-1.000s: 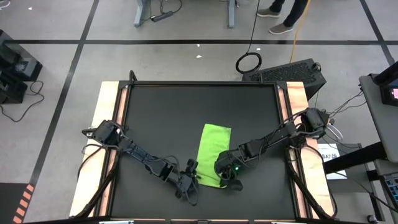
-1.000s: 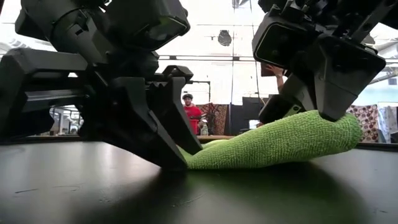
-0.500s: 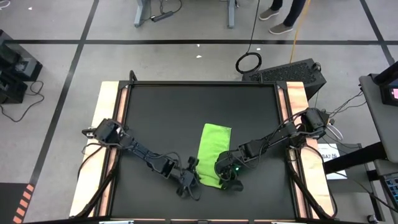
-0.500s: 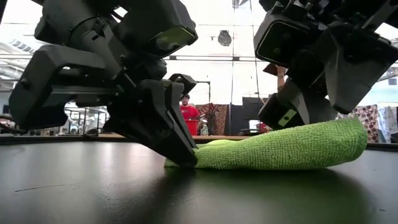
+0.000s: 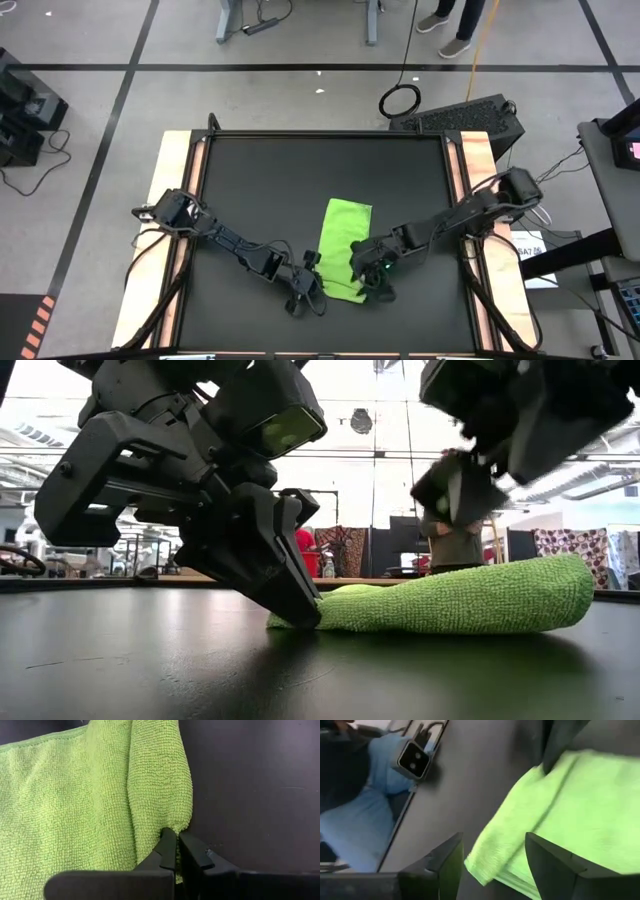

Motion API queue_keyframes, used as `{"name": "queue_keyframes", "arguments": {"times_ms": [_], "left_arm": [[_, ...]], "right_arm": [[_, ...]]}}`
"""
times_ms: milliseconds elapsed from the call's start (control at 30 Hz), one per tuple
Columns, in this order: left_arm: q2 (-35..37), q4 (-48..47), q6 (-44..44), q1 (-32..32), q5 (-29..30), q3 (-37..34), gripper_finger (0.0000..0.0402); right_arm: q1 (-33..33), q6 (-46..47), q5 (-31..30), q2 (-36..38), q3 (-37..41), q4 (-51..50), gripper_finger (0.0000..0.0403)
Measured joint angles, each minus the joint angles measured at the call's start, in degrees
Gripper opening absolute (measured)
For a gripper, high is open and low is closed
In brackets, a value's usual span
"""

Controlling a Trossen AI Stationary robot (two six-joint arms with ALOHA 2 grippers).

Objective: Roll towel
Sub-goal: Roll the green towel on the table

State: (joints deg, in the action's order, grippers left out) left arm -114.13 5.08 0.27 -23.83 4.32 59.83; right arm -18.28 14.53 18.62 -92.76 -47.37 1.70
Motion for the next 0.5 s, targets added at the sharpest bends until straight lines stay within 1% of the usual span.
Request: {"name": "queue_keyframes", "arguments": {"times_ms": [100, 267, 367, 500], "left_arm": [[-0.02, -0.02, -0.47, 0.02, 0.0, 0.0, 0.0006], [-0.02, -0.13, -1.48, 0.46, -1.17, 0.0, 0.0006], [-0.02, -0.04, -1.46, 0.6, -1.24, 0.0, 0.0006], [-0.02, -0.04, -1.46, 0.81, -1.44, 0.0, 0.0006]], "right_arm": [[-0.85, -2.56, -5.42, 4.16, -0.02, -2.75, 0.0201], [-4.25, -5.71, -14.92, 9.13, -0.02, -7.27, 0.0201], [-6.81, -5.72, -20.39, 10.07, -0.02, -10.15, 0.0201], [-10.33, -3.77, -25.03, 9.86, -0.02, -11.56, 0.0201]]}}
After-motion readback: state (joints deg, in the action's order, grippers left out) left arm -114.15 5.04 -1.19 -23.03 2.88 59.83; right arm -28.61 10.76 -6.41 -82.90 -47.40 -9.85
